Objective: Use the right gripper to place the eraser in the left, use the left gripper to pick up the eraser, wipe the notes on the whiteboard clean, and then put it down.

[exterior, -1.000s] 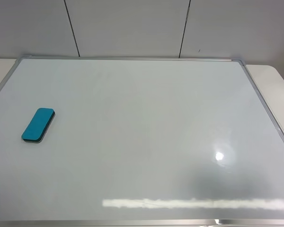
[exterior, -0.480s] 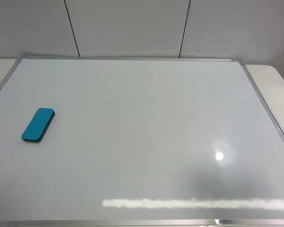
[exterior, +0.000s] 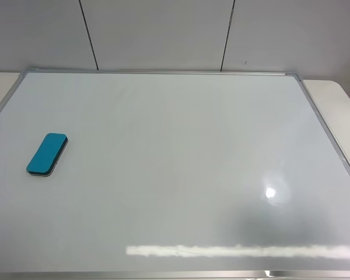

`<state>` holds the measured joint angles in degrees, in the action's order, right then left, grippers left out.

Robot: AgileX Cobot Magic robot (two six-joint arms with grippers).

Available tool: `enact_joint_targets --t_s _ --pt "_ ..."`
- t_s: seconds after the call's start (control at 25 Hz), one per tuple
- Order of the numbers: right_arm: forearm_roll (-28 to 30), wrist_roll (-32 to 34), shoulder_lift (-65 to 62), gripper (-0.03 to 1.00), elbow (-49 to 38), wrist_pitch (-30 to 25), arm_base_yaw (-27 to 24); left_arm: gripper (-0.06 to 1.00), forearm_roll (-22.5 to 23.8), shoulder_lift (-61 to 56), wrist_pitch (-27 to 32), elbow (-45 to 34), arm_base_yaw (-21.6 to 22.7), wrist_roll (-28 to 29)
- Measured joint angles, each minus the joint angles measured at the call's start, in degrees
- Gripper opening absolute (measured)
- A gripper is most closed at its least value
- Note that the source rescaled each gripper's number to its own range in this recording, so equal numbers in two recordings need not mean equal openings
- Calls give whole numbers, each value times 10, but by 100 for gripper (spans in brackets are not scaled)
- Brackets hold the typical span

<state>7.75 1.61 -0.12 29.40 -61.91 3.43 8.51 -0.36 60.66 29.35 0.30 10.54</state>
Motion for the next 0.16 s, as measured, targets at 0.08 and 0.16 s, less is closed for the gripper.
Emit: enact_joint_targets --t_s 0.08,0.16 --pt "0 0 0 100 0 0 0 100 0 0 0 0 0 0" --pt "0 0 0 100 0 0 0 100 0 0 0 0 0 0"
